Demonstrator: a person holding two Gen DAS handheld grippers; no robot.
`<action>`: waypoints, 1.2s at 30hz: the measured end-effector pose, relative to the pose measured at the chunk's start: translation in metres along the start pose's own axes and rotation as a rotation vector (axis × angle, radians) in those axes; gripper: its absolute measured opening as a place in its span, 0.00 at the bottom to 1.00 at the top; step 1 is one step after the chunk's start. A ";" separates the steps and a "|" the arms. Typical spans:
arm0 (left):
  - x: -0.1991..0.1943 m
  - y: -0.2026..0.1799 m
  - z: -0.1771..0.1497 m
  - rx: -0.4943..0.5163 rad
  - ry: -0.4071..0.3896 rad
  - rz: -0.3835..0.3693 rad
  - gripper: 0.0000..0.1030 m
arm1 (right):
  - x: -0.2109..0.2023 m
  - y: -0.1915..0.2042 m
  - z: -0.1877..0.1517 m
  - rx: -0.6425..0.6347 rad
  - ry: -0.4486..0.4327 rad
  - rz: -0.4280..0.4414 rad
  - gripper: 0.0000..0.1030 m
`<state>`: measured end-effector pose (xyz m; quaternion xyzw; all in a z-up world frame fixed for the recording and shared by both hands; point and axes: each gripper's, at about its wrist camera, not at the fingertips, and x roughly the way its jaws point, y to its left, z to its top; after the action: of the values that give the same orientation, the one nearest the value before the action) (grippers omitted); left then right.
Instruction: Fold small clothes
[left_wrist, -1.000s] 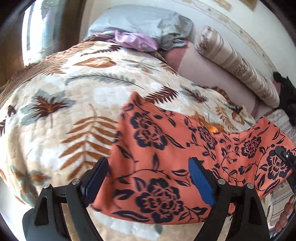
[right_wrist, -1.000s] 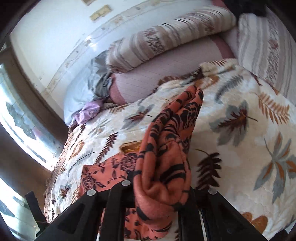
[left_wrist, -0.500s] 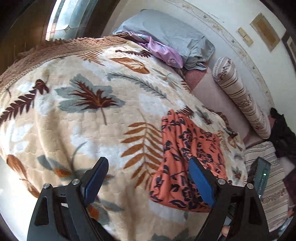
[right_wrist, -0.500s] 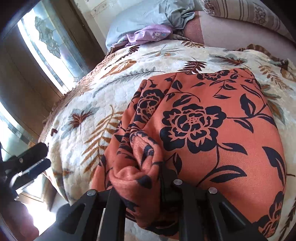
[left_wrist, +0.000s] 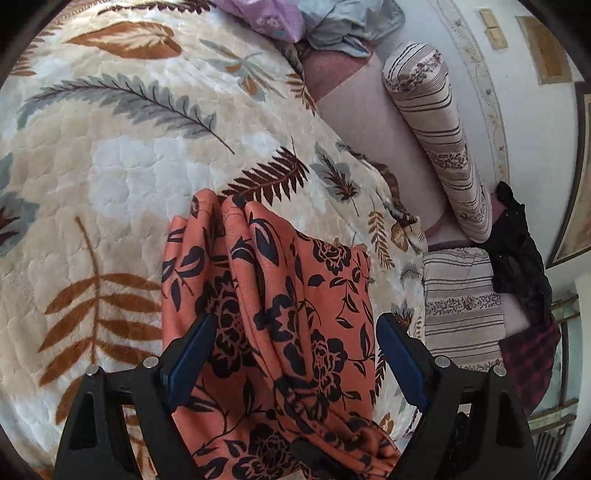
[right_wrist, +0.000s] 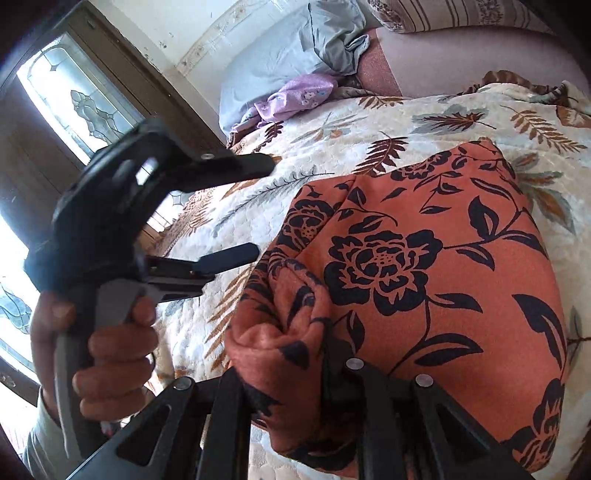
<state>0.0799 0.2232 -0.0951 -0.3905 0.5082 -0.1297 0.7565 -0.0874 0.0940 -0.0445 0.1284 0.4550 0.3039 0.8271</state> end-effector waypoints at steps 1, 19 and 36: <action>0.005 0.000 0.003 -0.008 0.006 0.012 0.86 | -0.004 -0.001 0.000 -0.002 -0.006 0.007 0.14; 0.015 0.033 0.023 0.131 0.046 0.094 0.15 | 0.031 0.047 -0.015 -0.259 0.079 -0.125 0.15; 0.001 0.065 0.019 0.112 -0.004 0.039 0.20 | 0.046 0.076 -0.052 -0.362 0.058 -0.123 0.54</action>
<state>0.0838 0.2745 -0.1393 -0.3379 0.5063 -0.1423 0.7805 -0.1415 0.1789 -0.0672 -0.0593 0.4238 0.3333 0.8401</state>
